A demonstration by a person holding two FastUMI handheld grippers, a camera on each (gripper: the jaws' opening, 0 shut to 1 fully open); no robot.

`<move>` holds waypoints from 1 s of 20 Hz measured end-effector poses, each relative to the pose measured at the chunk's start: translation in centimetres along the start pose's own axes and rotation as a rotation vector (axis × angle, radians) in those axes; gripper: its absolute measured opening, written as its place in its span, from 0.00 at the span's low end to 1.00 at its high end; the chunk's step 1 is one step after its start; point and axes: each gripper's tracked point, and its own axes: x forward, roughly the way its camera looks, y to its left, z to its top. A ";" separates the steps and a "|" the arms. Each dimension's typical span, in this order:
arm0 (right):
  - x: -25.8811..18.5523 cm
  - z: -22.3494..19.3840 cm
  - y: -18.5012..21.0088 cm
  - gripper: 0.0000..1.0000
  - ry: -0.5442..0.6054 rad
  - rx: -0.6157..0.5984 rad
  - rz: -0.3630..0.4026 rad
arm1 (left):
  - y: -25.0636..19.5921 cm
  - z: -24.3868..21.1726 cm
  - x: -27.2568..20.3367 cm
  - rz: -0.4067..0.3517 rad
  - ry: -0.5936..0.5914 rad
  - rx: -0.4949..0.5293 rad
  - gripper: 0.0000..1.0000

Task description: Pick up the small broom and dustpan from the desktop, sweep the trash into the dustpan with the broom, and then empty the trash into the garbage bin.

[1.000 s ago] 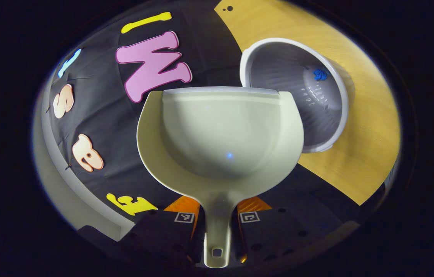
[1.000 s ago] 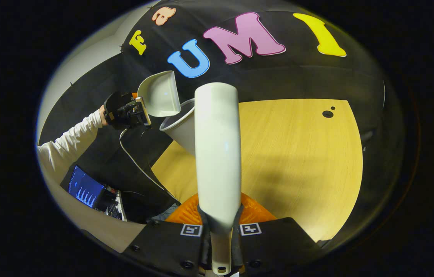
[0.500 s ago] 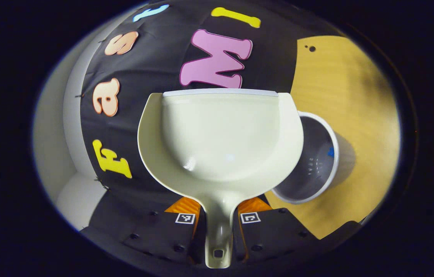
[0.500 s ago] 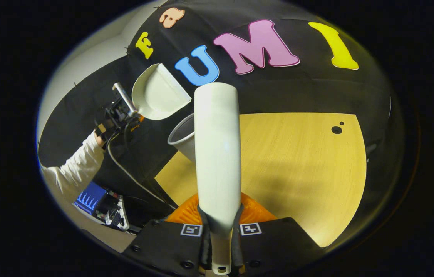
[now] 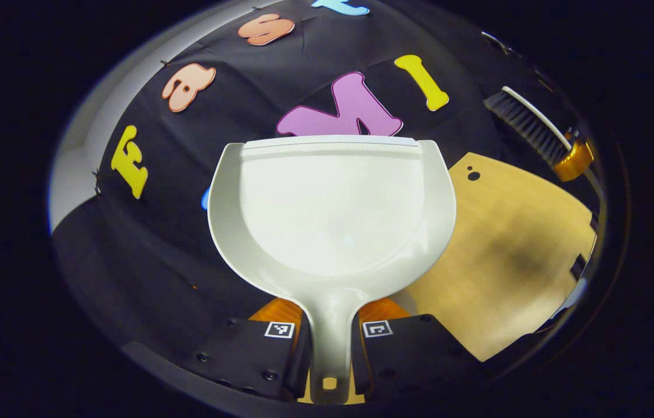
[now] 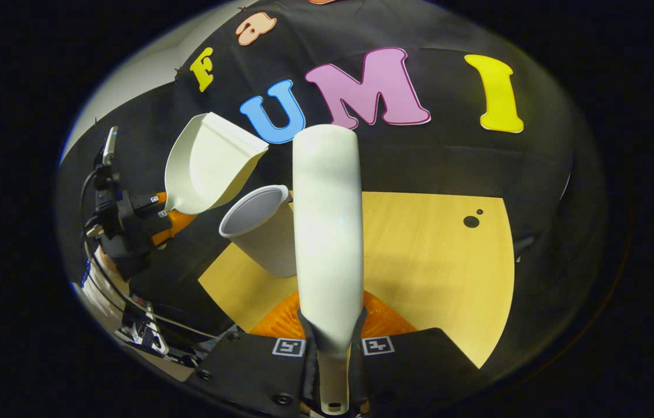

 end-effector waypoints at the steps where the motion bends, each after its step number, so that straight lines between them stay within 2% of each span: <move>1: 0.5 0.1 -0.5 0.21 0.001 0.008 -0.020 | -2.2 0.0 -0.4 -0.063 0.008 -0.073 0.26; 3: 1.0 0.1 -1.1 0.21 0.007 0.036 -0.046 | -6.4 0.4 -0.9 -0.190 0.028 -0.203 0.26; 4: 1.3 0.0 -1.4 0.21 0.011 0.047 -0.060 | -8.0 0.4 -0.9 -0.230 0.046 -0.236 0.26; 9: 3.2 -1.7 -2.4 0.21 0.049 0.141 -0.108 | -14.1 -2.1 0.3 -0.327 0.158 -0.217 0.27; 12: 4.6 -4.3 -4.5 0.22 0.099 0.205 -0.191 | -17.4 -4.8 1.3 -0.393 0.243 -0.280 0.27; 16: 7.0 -10.1 -7.0 0.21 0.221 0.281 -0.292 | -21.2 -8.9 4.4 -0.447 0.399 -0.370 0.27; 20: 10.1 -16.3 -7.1 0.22 0.388 0.339 -0.314 | -24.5 -14.0 6.1 -0.485 0.547 -0.390 0.27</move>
